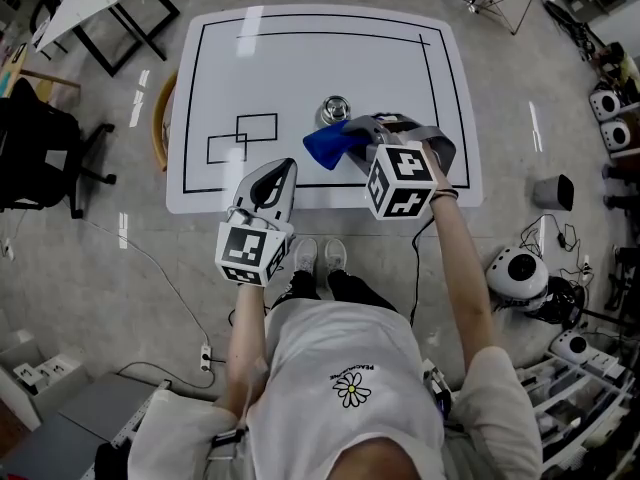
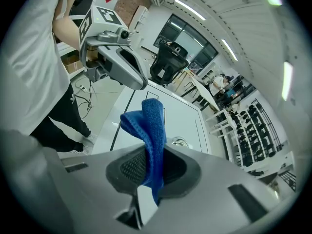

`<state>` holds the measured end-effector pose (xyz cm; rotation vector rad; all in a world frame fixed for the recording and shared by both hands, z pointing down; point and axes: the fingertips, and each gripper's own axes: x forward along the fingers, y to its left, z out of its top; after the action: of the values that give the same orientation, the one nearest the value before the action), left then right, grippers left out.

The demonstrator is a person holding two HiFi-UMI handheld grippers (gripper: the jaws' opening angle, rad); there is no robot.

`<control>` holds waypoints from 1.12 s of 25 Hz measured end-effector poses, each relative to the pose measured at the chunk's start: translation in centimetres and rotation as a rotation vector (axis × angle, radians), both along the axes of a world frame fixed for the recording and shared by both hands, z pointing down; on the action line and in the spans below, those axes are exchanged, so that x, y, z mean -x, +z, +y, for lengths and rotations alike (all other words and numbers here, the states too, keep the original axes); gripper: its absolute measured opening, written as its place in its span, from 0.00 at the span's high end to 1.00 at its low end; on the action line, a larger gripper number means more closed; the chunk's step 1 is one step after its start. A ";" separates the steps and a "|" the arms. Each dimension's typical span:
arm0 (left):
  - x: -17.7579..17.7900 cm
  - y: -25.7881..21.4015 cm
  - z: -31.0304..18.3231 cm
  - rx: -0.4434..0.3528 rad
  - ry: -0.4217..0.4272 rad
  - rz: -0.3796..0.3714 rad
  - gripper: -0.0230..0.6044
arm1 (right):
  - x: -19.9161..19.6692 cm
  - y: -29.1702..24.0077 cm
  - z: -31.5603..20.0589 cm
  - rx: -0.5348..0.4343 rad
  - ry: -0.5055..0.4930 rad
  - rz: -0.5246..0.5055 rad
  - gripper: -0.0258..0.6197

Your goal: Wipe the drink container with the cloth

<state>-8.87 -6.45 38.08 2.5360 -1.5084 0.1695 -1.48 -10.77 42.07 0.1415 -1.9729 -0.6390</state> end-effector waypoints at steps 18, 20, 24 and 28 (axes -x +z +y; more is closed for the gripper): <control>-0.4 -2.1 -1.3 -0.051 -0.009 -0.008 0.97 | -0.8 -2.5 -0.7 -0.047 0.043 -0.088 0.89; -0.1 -3.7 -1.9 -0.085 -0.033 -0.017 0.97 | -0.8 -5.2 -1.4 -0.085 0.072 -0.163 0.89; 0.7 -8.0 -2.6 -0.178 -0.099 -0.037 0.97 | -1.4 -11.4 -2.2 -0.181 0.173 -0.380 0.89; 1.3 -12.4 -2.7 -0.278 -0.174 -0.053 0.97 | -3.2 -16.7 -2.1 -0.279 0.316 -0.642 0.89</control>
<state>-10.21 -9.13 25.69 2.6030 -1.8811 0.0018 1.71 -12.88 25.35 0.9070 -2.3792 -0.7114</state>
